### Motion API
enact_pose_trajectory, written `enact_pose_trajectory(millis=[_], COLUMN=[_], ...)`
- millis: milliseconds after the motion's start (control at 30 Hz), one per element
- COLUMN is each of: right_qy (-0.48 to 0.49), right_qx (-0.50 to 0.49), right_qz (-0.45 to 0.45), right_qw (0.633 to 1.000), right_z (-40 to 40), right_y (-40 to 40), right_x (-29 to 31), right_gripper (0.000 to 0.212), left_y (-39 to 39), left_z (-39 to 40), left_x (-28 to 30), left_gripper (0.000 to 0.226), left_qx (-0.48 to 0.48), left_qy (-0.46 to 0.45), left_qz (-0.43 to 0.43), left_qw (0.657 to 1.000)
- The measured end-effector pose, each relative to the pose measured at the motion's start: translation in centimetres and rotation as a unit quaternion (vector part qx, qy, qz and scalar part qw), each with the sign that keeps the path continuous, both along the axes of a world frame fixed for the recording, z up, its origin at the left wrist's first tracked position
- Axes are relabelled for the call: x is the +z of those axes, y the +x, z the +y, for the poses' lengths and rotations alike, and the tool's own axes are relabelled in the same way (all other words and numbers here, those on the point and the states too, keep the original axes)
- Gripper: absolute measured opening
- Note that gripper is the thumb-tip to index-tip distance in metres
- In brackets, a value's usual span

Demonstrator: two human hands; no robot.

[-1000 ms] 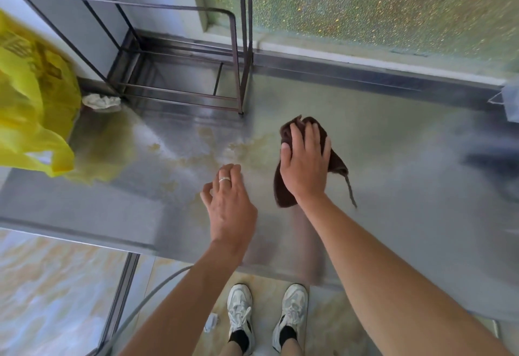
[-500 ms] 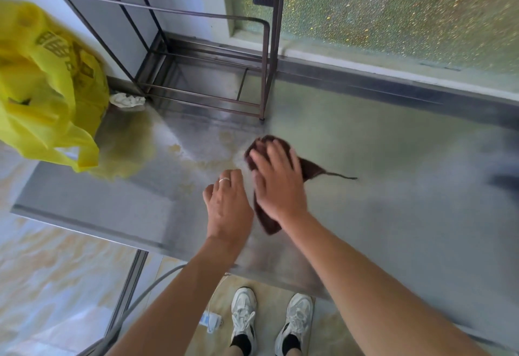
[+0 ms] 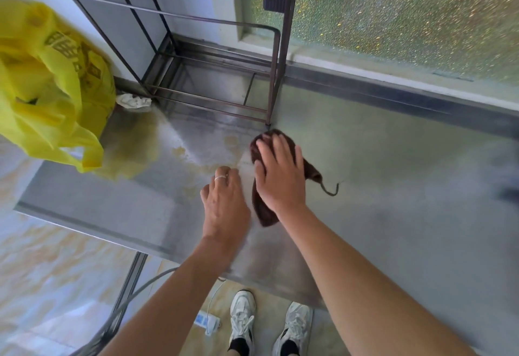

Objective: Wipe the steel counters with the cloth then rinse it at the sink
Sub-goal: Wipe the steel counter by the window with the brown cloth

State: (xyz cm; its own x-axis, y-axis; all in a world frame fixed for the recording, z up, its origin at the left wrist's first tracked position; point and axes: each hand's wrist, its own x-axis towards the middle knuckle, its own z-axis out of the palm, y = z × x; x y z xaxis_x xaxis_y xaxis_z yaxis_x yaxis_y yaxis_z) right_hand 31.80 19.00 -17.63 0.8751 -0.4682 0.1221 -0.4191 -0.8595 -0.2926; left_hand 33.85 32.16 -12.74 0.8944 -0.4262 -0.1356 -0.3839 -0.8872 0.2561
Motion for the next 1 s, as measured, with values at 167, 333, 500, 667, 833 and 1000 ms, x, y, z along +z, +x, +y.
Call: enact_pose_trajectory(millis=[167,333,500,667,833,1000], right_qy=[0.013,0.003,0.008,0.002,0.0,0.015], right_qx=[-0.067,-0.048,-0.04,-0.016,0.02,0.068], right_qz=[-0.013,-0.024,-0.036,-0.035,-0.036,-0.044], right_qw=[0.998,0.999,0.998,0.999,0.999,0.997], right_z=[2.1,3.1,4.1,5.5,8.4,11.0], right_y=[1.6,3.0,4.8,6.0,7.8,9.1], right_x=[-0.2,-0.2,-0.3,-0.3,0.0,0.2], right_gripper=[0.049,0.051,0.051,0.051,0.052,0.052], left_y=[-0.6,-0.4,0.1,1.1,2.1,3.3], left_z=[0.2,1.1,2.2,3.6,5.4,7.3], left_x=[0.3,-0.3,-0.5,-0.2,0.5,0.3], left_gripper=[0.037,0.046,0.05,0.049,0.062,0.068], left_qx=[0.038,0.018,0.06,0.081,0.073,0.089], left_qy=[-0.069,-0.037,-0.075,-0.095,-0.118,-0.121], left_qz=[0.016,0.007,0.007,0.007,-0.009,0.001], left_qw=[0.997,0.999,0.995,0.992,0.99,0.989])
